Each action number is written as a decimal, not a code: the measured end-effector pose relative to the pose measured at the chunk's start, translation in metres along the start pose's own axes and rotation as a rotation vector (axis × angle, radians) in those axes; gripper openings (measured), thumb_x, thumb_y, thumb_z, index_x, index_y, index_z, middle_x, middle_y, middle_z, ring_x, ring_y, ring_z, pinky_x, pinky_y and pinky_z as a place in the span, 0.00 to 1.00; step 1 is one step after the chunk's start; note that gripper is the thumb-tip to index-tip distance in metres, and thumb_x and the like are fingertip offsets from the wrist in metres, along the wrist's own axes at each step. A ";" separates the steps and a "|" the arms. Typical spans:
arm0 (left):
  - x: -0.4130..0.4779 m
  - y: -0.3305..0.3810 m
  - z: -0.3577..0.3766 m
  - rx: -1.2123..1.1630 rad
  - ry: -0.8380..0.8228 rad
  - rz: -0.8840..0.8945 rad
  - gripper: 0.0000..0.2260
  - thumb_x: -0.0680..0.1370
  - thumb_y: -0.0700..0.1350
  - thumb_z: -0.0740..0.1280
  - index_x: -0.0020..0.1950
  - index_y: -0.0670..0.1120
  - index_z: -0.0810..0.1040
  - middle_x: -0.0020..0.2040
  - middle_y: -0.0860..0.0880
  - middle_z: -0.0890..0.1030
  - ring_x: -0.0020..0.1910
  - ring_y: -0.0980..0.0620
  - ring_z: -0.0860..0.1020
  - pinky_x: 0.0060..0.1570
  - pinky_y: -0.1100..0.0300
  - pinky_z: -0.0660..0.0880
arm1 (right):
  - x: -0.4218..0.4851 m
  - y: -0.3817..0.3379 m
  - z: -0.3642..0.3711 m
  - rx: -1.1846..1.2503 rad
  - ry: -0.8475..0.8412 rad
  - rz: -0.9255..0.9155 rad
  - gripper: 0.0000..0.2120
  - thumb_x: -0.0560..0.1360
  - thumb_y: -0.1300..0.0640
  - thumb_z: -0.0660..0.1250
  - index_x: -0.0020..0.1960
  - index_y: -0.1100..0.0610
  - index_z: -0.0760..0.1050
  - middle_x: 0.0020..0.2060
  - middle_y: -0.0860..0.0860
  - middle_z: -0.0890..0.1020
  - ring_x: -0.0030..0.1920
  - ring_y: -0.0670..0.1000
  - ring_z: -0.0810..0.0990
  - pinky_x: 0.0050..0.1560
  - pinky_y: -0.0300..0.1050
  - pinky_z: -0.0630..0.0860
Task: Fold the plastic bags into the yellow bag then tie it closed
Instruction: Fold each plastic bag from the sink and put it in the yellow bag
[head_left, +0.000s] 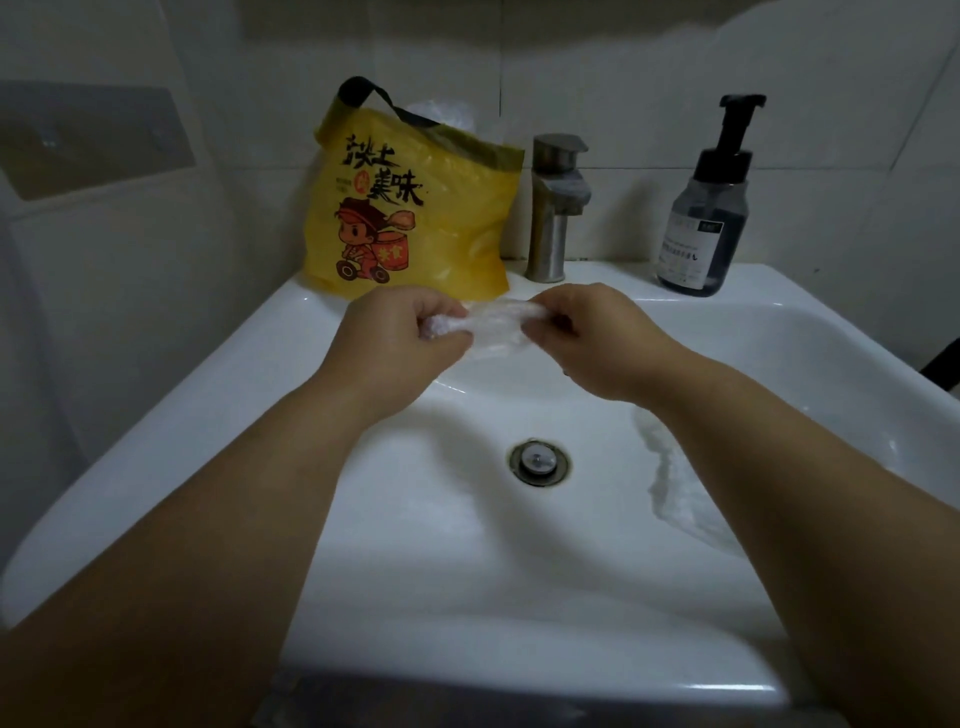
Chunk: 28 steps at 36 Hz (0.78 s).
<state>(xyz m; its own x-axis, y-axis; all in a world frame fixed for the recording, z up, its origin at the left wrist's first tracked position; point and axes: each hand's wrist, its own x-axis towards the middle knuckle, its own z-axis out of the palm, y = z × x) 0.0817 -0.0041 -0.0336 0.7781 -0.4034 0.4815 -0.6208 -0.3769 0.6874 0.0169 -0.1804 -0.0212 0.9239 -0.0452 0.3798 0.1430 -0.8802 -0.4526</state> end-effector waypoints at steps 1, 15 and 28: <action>0.000 0.000 -0.001 0.033 -0.001 0.022 0.04 0.76 0.42 0.71 0.49 0.49 0.80 0.40 0.54 0.79 0.36 0.63 0.74 0.36 0.78 0.67 | 0.000 0.000 -0.001 0.001 -0.003 0.006 0.11 0.81 0.55 0.59 0.40 0.55 0.71 0.31 0.47 0.71 0.39 0.55 0.75 0.33 0.35 0.66; -0.001 0.008 -0.008 -0.272 -0.239 -0.125 0.03 0.78 0.41 0.67 0.49 0.41 0.78 0.35 0.49 0.78 0.31 0.61 0.78 0.37 0.65 0.80 | -0.002 -0.003 -0.002 0.635 -0.204 0.160 0.16 0.74 0.59 0.71 0.60 0.58 0.75 0.46 0.54 0.79 0.43 0.49 0.80 0.43 0.43 0.82; 0.007 0.012 -0.003 -0.871 -0.071 -0.303 0.13 0.73 0.54 0.70 0.48 0.46 0.76 0.44 0.48 0.79 0.48 0.53 0.80 0.53 0.61 0.76 | -0.003 -0.011 0.000 1.092 -0.342 0.211 0.07 0.79 0.57 0.61 0.45 0.58 0.73 0.30 0.49 0.78 0.29 0.45 0.73 0.33 0.37 0.73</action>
<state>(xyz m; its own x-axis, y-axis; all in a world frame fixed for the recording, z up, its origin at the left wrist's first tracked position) 0.0799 -0.0091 -0.0208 0.8699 -0.4509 0.2001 -0.0785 0.2739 0.9585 0.0120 -0.1711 -0.0173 0.9896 0.1342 0.0519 0.0506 0.0125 -0.9986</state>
